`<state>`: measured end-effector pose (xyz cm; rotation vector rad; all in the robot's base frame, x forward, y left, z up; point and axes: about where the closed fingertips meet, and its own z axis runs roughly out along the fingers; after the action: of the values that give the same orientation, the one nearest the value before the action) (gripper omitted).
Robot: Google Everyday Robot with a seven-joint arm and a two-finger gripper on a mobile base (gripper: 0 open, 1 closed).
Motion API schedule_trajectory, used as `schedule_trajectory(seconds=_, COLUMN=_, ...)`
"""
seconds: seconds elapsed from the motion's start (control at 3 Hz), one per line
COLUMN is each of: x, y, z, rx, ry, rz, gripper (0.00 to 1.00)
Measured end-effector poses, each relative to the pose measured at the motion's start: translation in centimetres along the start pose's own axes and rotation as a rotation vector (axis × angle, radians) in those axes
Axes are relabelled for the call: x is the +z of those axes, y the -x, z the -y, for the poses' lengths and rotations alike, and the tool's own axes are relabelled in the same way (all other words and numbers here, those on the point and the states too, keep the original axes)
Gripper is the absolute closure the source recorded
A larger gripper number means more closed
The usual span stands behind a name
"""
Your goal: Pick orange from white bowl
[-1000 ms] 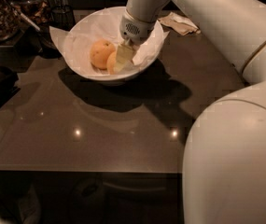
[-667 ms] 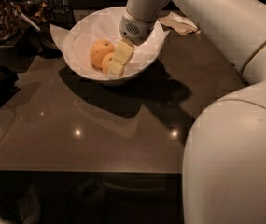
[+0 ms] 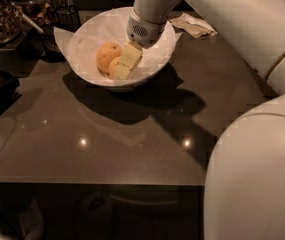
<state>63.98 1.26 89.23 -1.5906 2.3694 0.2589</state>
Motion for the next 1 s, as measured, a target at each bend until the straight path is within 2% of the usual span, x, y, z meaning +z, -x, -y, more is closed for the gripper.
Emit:
schedule_trajectory(seconds=0.33, x=-0.74, y=0.22, z=-0.74, rx=0.043, ry=-0.033, rz=-0.01, gripper=0.0)
schedule_trajectory(seconds=0.67, x=-0.98, y=0.55, z=-1.13, rx=0.08, ry=-0.04, rz=-0.023, gripper=0.05)
schedule_trajectory(seconds=1.0, x=-1.16, y=1.09, z=-1.21, rx=0.103, ry=-0.033, rz=-0.028, gripper=0.2)
